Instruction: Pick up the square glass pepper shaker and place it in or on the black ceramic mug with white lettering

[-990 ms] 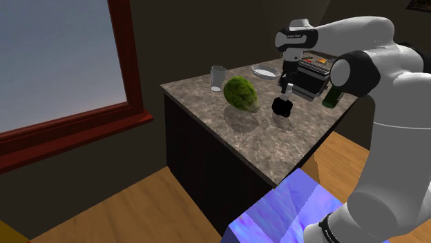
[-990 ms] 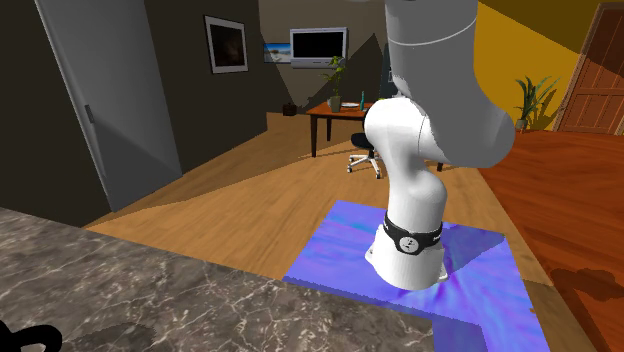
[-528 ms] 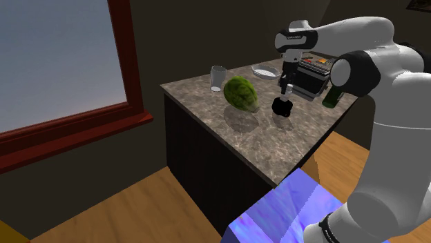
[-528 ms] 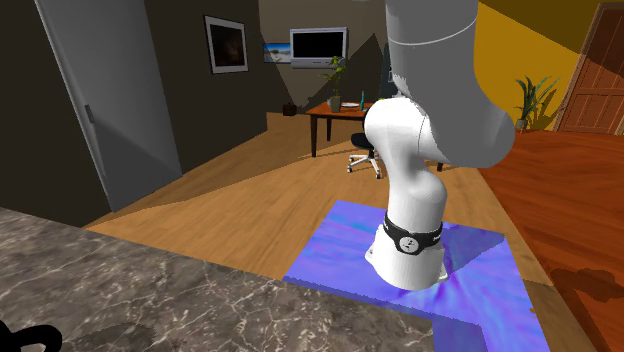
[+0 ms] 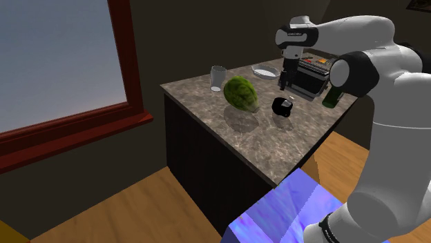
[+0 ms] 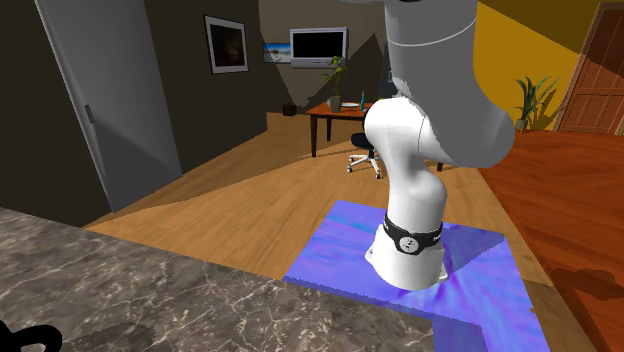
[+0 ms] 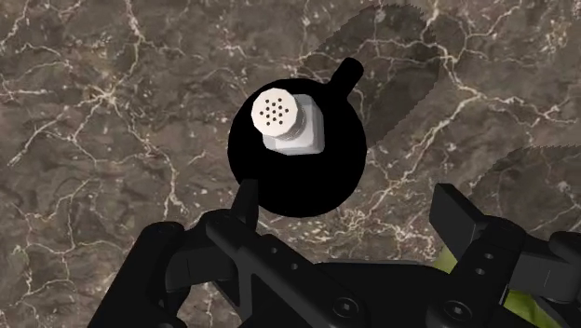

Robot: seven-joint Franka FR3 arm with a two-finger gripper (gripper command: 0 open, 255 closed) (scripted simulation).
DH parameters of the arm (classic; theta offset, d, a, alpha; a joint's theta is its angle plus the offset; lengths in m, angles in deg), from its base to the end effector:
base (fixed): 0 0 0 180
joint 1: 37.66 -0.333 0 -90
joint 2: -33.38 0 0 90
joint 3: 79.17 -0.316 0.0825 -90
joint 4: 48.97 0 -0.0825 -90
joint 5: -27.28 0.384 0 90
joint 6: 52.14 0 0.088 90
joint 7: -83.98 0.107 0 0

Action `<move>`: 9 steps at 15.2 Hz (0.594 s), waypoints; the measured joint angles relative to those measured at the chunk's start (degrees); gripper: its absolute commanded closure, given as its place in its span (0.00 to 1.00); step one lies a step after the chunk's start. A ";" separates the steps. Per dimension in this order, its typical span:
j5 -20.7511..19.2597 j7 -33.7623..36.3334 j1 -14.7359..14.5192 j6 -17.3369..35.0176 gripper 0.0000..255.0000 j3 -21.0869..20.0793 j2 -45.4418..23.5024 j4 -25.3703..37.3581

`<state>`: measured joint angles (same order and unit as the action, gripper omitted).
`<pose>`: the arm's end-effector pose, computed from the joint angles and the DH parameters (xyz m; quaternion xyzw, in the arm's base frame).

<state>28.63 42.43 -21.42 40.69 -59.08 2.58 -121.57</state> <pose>0.5864 -0.3630 0.4487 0.9922 0.0598 -0.1085 0.0128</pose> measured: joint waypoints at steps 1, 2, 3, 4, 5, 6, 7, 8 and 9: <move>-0.10 0.09 -0.11 -1.68 0.00 0.03 0.34 1.35; 0.20 -0.06 0.31 -3.77 0.00 -0.05 -0.78 4.62; 0.29 -0.08 0.44 -4.71 0.00 -0.08 -1.18 5.93; 0.38 -0.09 0.54 -5.39 0.00 -0.11 -1.53 6.93; 0.41 -0.10 0.59 -5.67 0.00 -0.12 -1.69 7.34; 0.42 -0.11 0.62 -5.83 0.00 -0.13 -1.77 7.57; 0.43 -0.11 0.63 -5.92 0.00 -0.13 -1.81 7.70; 0.44 -0.11 0.64 -5.97 0.00 -0.13 -1.84 7.77; 0.44 -0.11 0.64 -6.00 0.00 -0.13 -1.85 7.80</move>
